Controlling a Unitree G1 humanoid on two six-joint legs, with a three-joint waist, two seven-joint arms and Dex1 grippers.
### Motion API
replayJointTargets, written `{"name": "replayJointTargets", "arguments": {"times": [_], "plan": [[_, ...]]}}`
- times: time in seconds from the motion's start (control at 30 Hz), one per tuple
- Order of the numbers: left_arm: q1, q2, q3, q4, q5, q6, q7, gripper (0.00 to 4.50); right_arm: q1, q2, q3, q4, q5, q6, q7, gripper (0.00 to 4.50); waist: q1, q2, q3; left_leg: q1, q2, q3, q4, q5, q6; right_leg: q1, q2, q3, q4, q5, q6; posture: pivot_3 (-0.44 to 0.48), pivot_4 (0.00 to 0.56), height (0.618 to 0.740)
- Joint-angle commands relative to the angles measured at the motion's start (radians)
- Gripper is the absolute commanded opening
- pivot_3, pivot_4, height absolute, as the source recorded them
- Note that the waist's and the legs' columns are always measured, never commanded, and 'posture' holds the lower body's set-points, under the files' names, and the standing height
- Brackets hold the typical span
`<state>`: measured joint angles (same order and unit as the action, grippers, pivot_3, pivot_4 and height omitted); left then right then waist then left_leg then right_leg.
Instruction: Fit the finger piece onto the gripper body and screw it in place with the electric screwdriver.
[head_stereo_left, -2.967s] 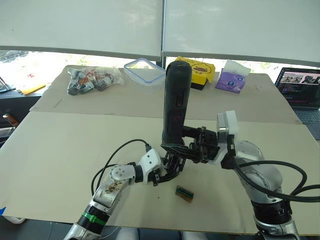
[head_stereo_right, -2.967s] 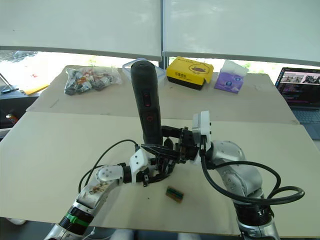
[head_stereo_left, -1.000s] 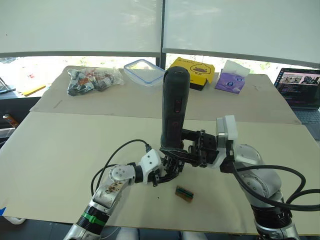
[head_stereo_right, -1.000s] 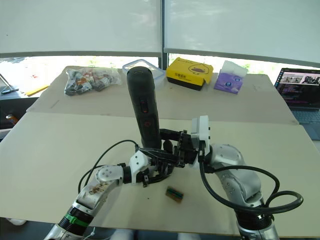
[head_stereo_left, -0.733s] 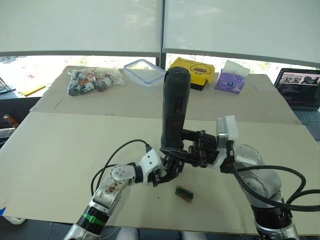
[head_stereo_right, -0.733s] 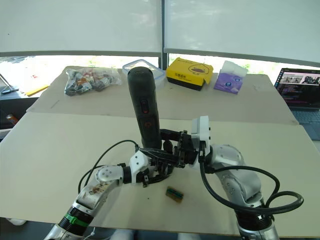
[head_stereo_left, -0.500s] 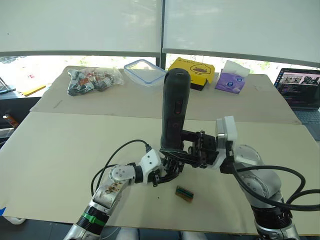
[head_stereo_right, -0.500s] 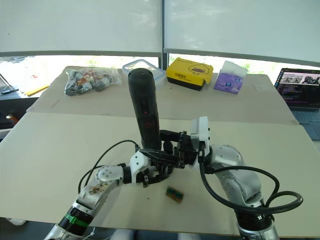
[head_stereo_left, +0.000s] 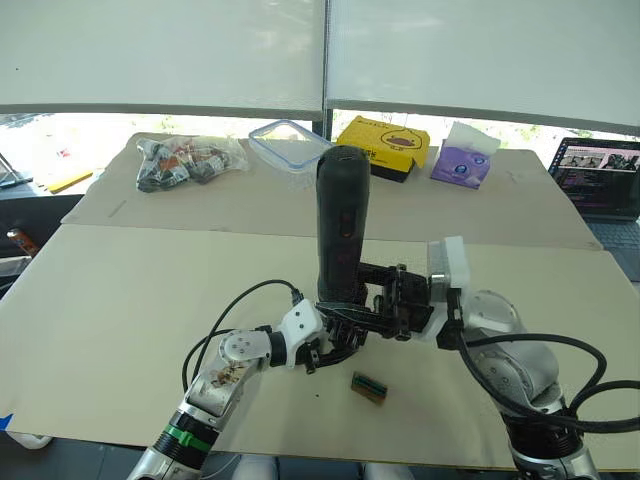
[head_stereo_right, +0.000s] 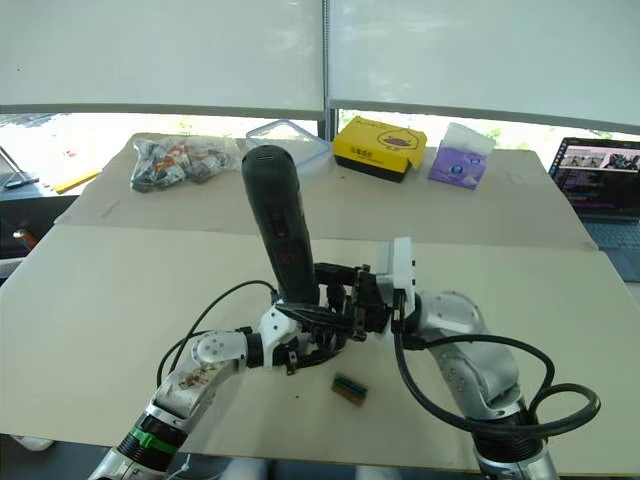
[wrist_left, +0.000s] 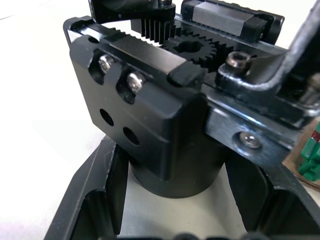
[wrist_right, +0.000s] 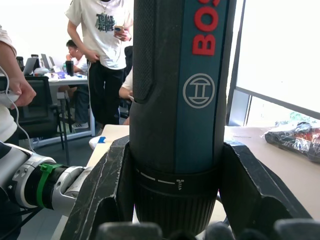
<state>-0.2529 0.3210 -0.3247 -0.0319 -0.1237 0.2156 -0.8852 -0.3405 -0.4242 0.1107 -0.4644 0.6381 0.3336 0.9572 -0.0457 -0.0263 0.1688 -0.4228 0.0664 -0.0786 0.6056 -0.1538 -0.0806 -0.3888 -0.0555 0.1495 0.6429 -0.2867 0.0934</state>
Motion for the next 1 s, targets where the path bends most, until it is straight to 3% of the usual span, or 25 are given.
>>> {"name": "replayJointTargets", "arguments": {"times": [0.03,0.5,1.0], "plan": [[0.026,0.004,-0.034,0.014,-0.004,0.023,-0.020,2.35,0.008,-0.040,0.030,0.032,-0.051,0.034,-0.008,1.96,0.000,0.000,-0.001,0.000,0.000,0.000,0.000,0.000,0.000,0.000,0.000,0.000,0.000,0.000,0.000,0.000,0.150,0.740],[0.019,0.003,-0.033,0.013,-0.005,0.029,-0.018,2.35,0.027,-0.055,0.071,0.045,-0.048,0.074,-0.080,1.96,0.000,0.000,-0.005,0.001,0.000,0.000,0.000,0.000,0.000,0.001,0.000,0.000,0.000,-0.003,-0.005,0.000,0.150,0.740],[0.026,0.004,-0.028,0.020,-0.003,0.018,-0.013,2.35,-0.015,-0.063,0.021,0.028,0.018,0.038,-0.023,1.96,0.000,0.000,-0.005,0.001,0.000,0.000,0.000,0.000,0.000,0.001,0.000,0.000,0.000,-0.003,-0.006,0.000,0.150,0.740]]}}
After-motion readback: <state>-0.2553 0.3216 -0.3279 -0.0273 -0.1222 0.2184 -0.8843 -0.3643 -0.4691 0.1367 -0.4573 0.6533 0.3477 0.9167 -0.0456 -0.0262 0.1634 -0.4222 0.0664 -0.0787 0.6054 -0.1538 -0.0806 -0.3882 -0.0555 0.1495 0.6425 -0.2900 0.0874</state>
